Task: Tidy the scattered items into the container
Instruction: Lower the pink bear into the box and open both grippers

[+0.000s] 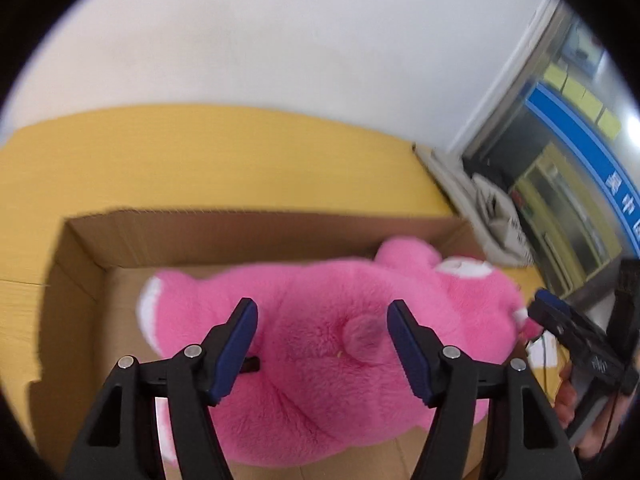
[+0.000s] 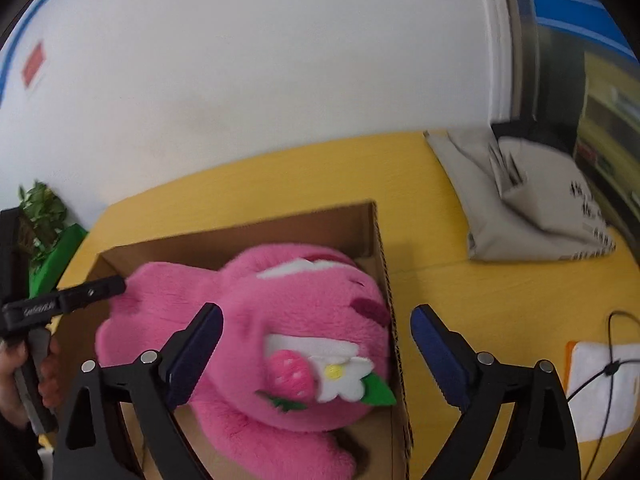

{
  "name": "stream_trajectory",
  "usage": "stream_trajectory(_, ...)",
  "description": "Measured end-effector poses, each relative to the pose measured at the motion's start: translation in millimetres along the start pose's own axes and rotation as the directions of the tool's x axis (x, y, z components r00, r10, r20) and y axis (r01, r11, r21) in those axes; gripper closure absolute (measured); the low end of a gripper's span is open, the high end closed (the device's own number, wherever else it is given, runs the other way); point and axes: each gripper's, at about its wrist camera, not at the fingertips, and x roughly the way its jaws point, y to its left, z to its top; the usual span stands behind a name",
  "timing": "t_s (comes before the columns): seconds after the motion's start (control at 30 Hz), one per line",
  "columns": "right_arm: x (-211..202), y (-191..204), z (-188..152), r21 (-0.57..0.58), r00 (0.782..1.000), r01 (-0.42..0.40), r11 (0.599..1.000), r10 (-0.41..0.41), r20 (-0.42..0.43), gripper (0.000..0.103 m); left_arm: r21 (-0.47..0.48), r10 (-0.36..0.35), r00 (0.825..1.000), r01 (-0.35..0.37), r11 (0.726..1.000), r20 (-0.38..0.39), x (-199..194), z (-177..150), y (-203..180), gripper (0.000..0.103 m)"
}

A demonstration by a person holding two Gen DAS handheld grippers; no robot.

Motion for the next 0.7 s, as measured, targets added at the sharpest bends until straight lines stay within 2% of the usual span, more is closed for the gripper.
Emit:
stream_trajectory(0.07,-18,12,0,-0.061,0.997,-0.073,0.995,0.073,-0.003,0.006,0.030,-0.035,0.999,0.036,0.999,-0.028,-13,-3,-4,0.036)
stream_trajectory(0.17,-20,40,-14,-0.166,0.976,-0.200,0.966,0.180,-0.126,0.006,0.107,-0.059,0.990,0.073,0.992,-0.130,-10,-19,-15,0.036)
stream_trajectory(0.23,-10,58,-29,-0.200,0.948,-0.274,0.941,0.229,-0.220,0.007,0.173,-0.075,0.967,0.120,0.978,-0.243,7,-37,-21,0.036)
stream_trajectory(0.3,4,70,-41,-0.201,0.930,-0.309,0.930,0.250,-0.270,0.009,0.249,-0.040,0.944,0.127,0.960,-0.327,31,-54,-26,0.036)
stream_trajectory(0.37,26,74,-46,-0.197,0.938,-0.273,0.941,0.215,-0.273,0.010,0.277,0.005,0.945,0.091,0.957,-0.327,51,-60,-25,0.036)
stream_trajectory(0.47,48,68,-48,-0.157,0.959,-0.200,0.967,0.160,-0.235,0.010,0.259,0.006,0.959,0.071,0.963,-0.283,63,-53,-19,0.036)
stream_trajectory(0.57,43,70,-48,-0.157,0.973,-0.167,0.973,0.137,-0.184,0.012,0.237,0.033,0.973,0.023,0.971,-0.230,65,-45,-10,0.036)
stream_trajectory(0.7,37,82,-56,-0.192,0.980,-0.141,0.971,0.109,-0.169,0.011,0.268,0.054,0.974,0.008,0.963,-0.221,65,-49,-17,0.036)
